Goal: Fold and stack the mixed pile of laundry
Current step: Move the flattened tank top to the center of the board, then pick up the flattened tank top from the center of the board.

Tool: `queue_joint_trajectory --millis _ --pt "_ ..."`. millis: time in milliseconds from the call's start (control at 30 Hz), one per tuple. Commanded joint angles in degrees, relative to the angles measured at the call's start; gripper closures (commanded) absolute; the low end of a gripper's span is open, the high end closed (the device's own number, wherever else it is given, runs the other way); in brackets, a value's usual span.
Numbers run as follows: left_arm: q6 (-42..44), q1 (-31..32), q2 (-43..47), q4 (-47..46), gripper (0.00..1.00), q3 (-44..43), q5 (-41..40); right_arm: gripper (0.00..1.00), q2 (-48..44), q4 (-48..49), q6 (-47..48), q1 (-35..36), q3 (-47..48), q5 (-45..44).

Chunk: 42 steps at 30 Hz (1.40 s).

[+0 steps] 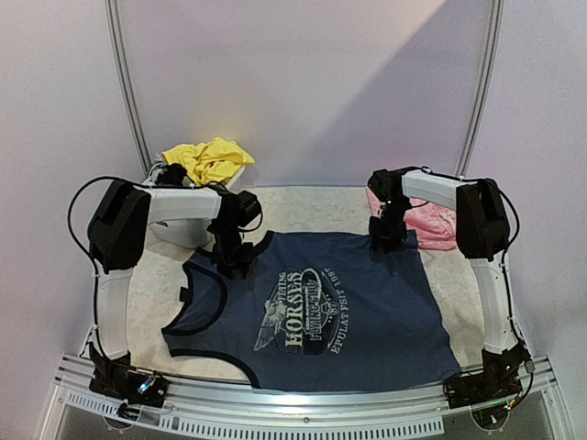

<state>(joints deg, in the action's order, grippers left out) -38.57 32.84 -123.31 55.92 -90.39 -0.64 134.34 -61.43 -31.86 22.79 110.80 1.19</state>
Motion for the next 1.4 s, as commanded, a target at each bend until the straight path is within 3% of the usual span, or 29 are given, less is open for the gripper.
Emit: queue_joint_trajectory --millis 0,167,333,600,867,1067,1200,1367 --pt "2.8 -3.9 -6.7 0.4 0.62 -3.0 -1.5 0.68 7.7 -1.1 0.2 -2.0 9.8 1.3" --pt "4.0 -5.6 -12.0 2.1 0.63 -8.6 -1.5 0.68 16.1 -2.8 0.1 -3.1 21.2 3.0" --pt "4.6 -6.0 -13.5 4.1 0.64 -14.5 -1.5 0.68 17.2 -2.5 -1.3 -3.3 22.3 4.9" --pt "4.0 -3.5 -2.2 5.1 0.61 -10.5 -1.9 0.66 5.0 -2.3 -0.2 -2.6 17.4 6.6" --pt "2.1 -1.1 14.1 8.0 0.48 -4.8 -4.0 0.50 -10.2 -6.0 1.8 -1.1 14.9 8.5" --pt "0.9 -0.4 27.4 12.4 0.33 6.3 -5.0 0.30 -27.5 -4.6 -0.5 -0.9 -5.6 11.2" --pt "-2.3 0.5 38.5 12.9 0.26 18.8 -5.1 0.27 -40.8 -3.4 -7.3 -0.4 -23.3 10.2" --pt "-8.3 1.4 51.8 12.9 0.25 32.9 -1.5 0.28 -52.4 -10.4 -15.2 1.1 -38.2 6.0"
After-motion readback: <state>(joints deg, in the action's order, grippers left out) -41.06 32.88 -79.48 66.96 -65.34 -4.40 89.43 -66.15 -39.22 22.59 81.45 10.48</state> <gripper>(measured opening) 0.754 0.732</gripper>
